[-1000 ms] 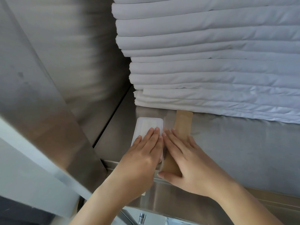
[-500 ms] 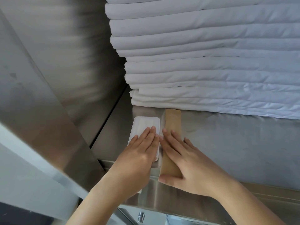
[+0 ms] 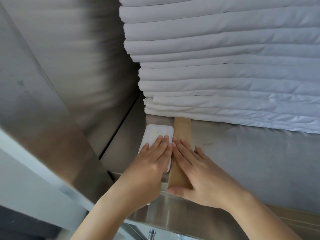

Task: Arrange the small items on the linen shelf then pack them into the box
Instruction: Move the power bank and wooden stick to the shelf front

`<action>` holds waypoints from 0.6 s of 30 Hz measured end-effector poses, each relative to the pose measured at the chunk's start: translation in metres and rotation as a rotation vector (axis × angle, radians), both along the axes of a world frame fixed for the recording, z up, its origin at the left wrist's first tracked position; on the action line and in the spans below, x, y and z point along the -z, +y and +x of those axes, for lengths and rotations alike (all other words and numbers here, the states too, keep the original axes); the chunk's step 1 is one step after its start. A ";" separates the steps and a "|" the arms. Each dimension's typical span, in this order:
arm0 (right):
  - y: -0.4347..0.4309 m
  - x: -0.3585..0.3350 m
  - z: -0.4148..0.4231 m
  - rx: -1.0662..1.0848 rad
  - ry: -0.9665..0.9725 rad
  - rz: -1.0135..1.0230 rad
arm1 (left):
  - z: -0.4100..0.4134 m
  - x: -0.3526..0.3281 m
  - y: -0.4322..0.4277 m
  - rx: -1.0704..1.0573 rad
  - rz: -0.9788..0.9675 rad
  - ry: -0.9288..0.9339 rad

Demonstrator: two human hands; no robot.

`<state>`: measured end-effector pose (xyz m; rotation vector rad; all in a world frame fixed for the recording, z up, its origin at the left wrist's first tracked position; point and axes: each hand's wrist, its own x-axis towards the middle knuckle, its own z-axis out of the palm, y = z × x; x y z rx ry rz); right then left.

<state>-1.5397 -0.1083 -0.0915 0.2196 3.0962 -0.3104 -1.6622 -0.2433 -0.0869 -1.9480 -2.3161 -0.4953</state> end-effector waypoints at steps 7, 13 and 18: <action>0.011 -0.011 0.008 0.036 0.042 0.060 | 0.011 -0.015 0.009 -0.129 0.051 0.068; 0.002 -0.024 0.015 0.153 0.283 0.068 | 0.022 -0.025 0.018 -0.179 0.204 0.166; -0.018 -0.022 0.024 0.322 0.389 0.228 | 0.024 -0.032 0.014 -0.135 0.230 0.160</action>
